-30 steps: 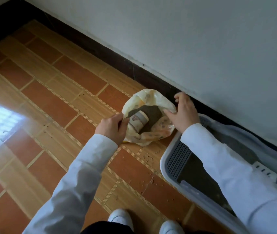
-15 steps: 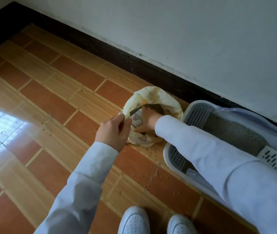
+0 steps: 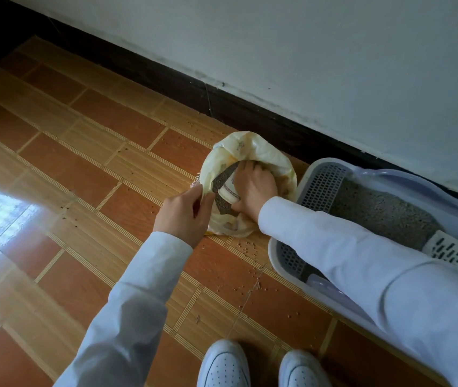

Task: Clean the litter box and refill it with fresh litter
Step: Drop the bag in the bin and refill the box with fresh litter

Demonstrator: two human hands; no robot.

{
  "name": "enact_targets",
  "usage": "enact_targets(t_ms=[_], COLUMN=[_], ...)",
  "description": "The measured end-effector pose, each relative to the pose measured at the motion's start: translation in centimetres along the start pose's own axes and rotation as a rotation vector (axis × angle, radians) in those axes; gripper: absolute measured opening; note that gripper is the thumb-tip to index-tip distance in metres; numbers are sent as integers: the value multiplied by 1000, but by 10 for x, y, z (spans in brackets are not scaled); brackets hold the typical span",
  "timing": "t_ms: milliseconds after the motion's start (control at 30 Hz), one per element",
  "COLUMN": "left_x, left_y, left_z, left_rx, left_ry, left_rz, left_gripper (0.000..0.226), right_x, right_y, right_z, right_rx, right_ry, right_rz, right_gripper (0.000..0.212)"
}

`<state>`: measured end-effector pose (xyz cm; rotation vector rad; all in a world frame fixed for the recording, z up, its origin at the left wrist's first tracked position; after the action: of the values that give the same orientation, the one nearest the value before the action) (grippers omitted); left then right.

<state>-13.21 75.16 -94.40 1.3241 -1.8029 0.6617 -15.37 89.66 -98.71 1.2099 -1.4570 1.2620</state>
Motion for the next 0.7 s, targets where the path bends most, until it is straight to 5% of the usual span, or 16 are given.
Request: enact_targets(t_ms=[133,400,500,700], left_x=[-4,-2,-4,-15], left_y=[0,-2,-4,-13], left_z=[3,5,-2,-24], left_rx=[3,6,-37,-104], left_ry=[16,-22,-49,-118], left_rz=[15,-6,-11,-29], left_gripper=[40,45,42,35], right_x=[-12,-22,-21,-16], right_y=[6,0,-7,-37], right_z=[8,5,-16,-58], right_rx=[79,1,-96,-153], right_ry=[48,784,1128,1421], right_rz=[100,512,586,581], right_gripper=[83,44,57,75])
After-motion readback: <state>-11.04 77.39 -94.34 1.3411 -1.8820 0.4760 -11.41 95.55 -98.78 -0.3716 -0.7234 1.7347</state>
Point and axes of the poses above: each hand's wrist, its own y-axis towards the middle knuckle, its own x-axis out of the back of the hand, z = x × y, the point moved 5 cm from there along y, towards the middle knuckle, and after that the axes turned 3 degrees about x, right-handed, at the moved point
